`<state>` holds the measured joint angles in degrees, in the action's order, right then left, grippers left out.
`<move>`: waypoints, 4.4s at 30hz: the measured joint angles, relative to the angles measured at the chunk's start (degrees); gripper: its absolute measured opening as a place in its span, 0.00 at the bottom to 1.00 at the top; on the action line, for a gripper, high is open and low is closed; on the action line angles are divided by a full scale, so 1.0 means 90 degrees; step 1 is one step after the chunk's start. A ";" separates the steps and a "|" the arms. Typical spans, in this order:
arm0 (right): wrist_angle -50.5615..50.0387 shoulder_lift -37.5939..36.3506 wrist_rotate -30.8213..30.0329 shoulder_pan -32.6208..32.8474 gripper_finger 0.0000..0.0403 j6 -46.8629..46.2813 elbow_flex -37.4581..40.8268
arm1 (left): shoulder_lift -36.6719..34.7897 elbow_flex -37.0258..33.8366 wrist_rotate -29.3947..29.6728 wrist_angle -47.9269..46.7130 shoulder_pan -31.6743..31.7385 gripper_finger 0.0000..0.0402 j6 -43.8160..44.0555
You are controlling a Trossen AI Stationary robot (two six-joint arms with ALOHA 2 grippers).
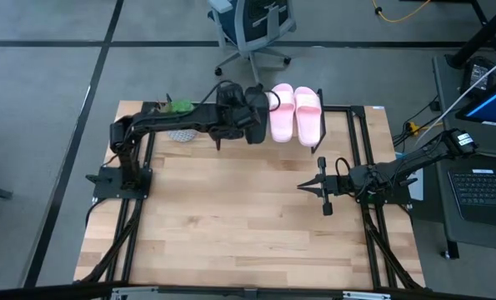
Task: Pick and place slides into the shelf
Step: Return to Home Position
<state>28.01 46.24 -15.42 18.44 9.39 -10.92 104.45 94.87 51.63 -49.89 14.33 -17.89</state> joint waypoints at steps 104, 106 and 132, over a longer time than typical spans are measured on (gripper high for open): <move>-0.3018 -0.4411 0.0437 0.1328 0.09 -0.0667 0.0639 | -1.0698 -1.0489 -0.6301 0.6860 -0.1032 0.00 0.1474; -0.3051 -0.4408 0.0437 0.1328 0.09 -0.0651 0.0639 | -1.0698 -1.0489 -0.6301 0.6655 -0.1032 0.00 0.1472; -0.2882 -0.4405 0.0164 0.1328 0.09 -0.0019 0.0636 | -1.0698 -1.0489 -0.6294 0.6047 -0.1032 0.00 0.1457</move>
<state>2.07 6.59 -13.94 30.39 9.22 -5.19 8.16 0.47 -5.02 4.54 5.04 -4.78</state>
